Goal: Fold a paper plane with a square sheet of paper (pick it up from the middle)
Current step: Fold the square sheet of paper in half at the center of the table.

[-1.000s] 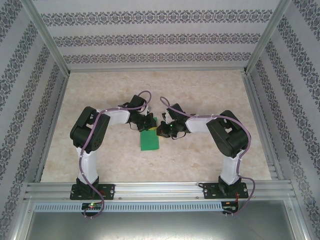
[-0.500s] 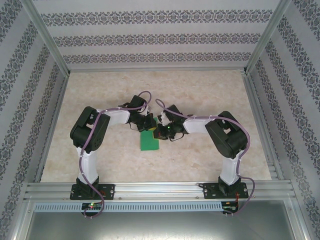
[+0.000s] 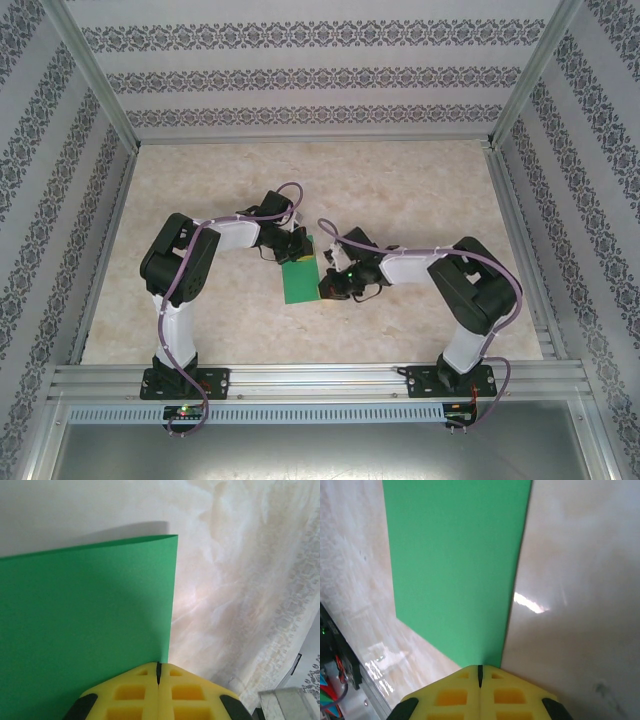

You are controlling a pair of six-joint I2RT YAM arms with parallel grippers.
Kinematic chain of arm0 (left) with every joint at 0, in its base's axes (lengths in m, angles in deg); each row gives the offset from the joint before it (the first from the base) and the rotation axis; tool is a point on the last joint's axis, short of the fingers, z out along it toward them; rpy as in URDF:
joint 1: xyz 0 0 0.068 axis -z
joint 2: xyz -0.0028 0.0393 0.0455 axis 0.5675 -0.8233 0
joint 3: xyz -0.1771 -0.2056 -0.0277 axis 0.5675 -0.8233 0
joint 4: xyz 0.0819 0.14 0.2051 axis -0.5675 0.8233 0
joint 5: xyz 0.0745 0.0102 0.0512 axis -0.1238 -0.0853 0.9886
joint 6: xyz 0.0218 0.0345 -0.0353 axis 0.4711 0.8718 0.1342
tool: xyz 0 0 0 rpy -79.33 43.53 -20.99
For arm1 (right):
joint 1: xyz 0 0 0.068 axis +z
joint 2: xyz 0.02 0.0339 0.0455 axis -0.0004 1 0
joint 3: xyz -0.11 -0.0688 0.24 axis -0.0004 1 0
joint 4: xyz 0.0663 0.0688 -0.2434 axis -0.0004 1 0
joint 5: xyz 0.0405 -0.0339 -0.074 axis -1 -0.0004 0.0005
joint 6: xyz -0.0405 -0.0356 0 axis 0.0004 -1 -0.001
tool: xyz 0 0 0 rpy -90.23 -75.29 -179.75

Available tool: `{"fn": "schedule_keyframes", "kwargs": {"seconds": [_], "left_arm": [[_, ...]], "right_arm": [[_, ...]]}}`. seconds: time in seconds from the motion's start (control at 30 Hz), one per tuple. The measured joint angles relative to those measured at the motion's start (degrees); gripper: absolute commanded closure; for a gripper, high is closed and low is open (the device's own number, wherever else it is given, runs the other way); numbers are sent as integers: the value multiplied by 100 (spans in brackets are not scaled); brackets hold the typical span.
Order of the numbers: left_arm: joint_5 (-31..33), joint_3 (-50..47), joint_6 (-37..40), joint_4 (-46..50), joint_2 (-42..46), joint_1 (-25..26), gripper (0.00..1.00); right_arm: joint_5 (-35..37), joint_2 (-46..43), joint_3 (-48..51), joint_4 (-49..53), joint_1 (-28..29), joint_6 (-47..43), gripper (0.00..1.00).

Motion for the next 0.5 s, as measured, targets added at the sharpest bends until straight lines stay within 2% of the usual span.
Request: {"fn": "schedule_keyframes", "kwargs": {"seconds": [0.2, 0.27, 0.37, 0.5], "left_arm": [[-2, 35, 46, 35, 4, 0, 100], [22, 92, 85, 122, 4, 0, 95], [122, 168, 94, 240, 46, 0, 85], [374, 157, -35, 387, 476, -57, 83]], "right_arm": [[28, -398, 197, 278, -35, 0, 100], [72, -564, 157, 275, -111, 31, 100], [210, -592, -181, 249, -319, 114, 100], [341, -66, -1001, 140, -522, 136, 100]]}}
